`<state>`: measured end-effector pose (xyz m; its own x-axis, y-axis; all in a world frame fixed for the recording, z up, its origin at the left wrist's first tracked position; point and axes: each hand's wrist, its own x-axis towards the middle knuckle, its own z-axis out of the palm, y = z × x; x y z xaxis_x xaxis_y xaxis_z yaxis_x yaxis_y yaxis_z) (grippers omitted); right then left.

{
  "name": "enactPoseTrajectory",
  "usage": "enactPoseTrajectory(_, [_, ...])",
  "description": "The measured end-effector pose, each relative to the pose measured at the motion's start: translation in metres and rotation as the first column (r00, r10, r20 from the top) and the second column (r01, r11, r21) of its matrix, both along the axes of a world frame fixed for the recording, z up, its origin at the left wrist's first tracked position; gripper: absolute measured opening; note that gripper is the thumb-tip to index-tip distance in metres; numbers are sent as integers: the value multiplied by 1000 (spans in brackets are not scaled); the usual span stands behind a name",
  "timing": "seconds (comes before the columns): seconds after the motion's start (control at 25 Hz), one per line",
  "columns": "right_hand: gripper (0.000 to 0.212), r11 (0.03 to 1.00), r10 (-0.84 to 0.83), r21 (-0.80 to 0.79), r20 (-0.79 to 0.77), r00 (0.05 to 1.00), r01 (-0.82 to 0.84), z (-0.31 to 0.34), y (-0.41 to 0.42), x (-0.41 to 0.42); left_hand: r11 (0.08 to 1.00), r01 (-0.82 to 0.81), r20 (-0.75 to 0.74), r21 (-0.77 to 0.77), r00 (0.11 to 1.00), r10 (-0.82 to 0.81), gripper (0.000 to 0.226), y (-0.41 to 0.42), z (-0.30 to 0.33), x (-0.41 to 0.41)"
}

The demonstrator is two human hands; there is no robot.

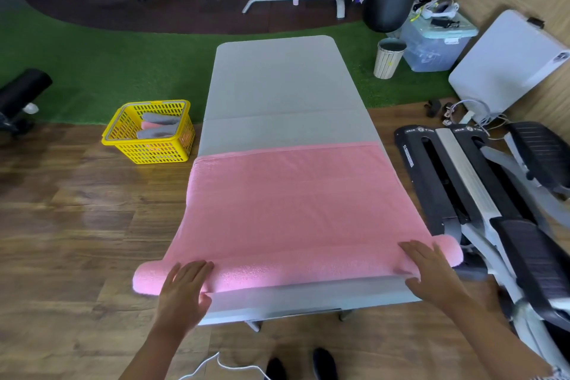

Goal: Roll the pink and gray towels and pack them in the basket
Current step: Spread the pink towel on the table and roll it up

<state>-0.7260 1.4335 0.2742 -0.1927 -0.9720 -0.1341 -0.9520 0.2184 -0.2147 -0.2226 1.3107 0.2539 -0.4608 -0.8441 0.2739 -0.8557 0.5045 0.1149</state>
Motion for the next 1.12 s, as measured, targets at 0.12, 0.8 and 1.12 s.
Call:
enactPoseTrajectory(0.12, [65,998,5,66,-76,997,0,11,-3,4,998,-44,1,34,999,44,62,0,5,-4])
enactPoseTrajectory(0.8, [54,992,53,117,-86,995,-43,25,-19,27,993,-89,32,77,996,86,71,-1,12,-10])
enactPoseTrajectory(1.12, [42,980,-52,179,-168,984,82,34,-4,-2,995,59,-25,81,998,-57,70,4,6,-43])
